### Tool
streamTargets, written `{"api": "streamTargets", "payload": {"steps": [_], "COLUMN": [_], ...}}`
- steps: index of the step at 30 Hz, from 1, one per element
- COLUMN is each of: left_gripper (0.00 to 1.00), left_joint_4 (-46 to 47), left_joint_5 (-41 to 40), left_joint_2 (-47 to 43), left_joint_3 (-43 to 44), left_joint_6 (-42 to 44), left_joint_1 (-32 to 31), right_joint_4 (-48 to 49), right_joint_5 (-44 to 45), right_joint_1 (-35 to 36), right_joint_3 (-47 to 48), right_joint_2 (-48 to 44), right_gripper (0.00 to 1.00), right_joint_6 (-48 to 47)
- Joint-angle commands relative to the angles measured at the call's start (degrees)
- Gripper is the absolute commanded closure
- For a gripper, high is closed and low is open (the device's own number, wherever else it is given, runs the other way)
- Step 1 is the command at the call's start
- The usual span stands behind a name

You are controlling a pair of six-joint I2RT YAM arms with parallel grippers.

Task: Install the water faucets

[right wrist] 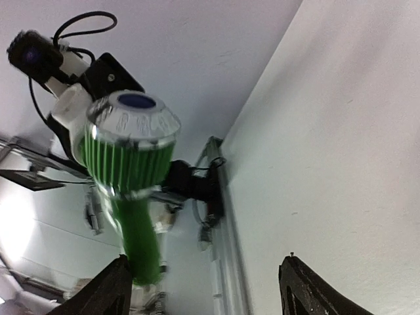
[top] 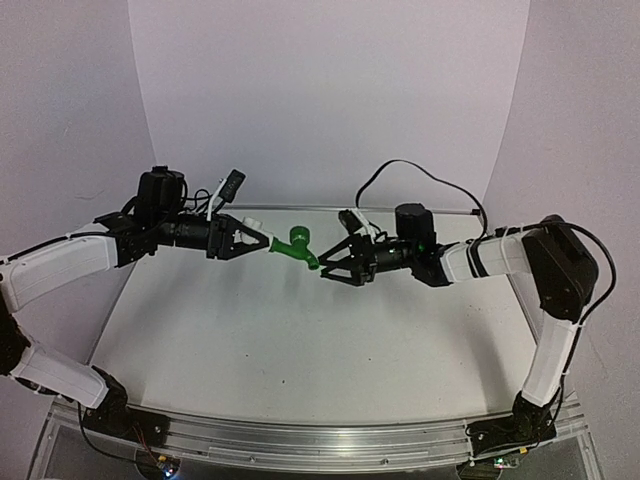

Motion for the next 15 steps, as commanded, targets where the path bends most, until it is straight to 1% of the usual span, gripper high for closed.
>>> {"api": "streamTargets", "payload": {"steps": [1, 3, 5, 7, 9, 11, 13, 15], "left_gripper": [1.00, 1.00, 1.00, 1.00, 1.00, 1.00, 1.00, 1.00], "left_joint_4": [6.10, 6.10, 6.02, 5.81, 5.61, 5.37, 5.14, 4.91], "left_joint_5": [-4.56, -5.94, -5.17, -1.04, 4.15, 7.58, 8.79, 8.20], "left_joint_2": [0.99, 2.54, 4.86, 7.63, 10.48, 12.00, 12.25, 11.69], "left_joint_3": [6.23, 7.73, 9.46, 10.86, 12.19, 12.89, 12.36, 11.24], "left_joint_6": [-16.66, -23.71, -30.93, -40.42, -45.66, -47.65, -47.49, -47.00], "left_joint_1": [0.91, 1.65, 3.33, 5.33, 6.27, 6.41, 6.41, 6.42], "right_joint_4": [-7.16, -8.59, -9.12, -9.02, -5.53, -3.41, -2.35, -1.34], "right_joint_5": [19.21, 26.14, 33.64, 39.13, 46.45, 50.21, 52.86, 52.96], "right_joint_1": [-1.01, -0.20, 3.13, 8.09, 12.18, 13.53, 14.06, 14.61], "right_joint_3": [-6.30, -8.83, -11.52, -13.42, -15.19, -13.93, -11.12, -8.93], "right_joint_2": [-11.96, -16.71, -20.77, -24.23, -25.19, -24.13, -21.98, -20.32], "right_gripper": [0.20, 0.20, 0.19, 0.18, 0.14, 0.11, 0.11, 0.11], "right_joint_6": [-27.83, -39.08, -52.36, -71.98, -83.12, -88.64, -89.45, -89.23]}}
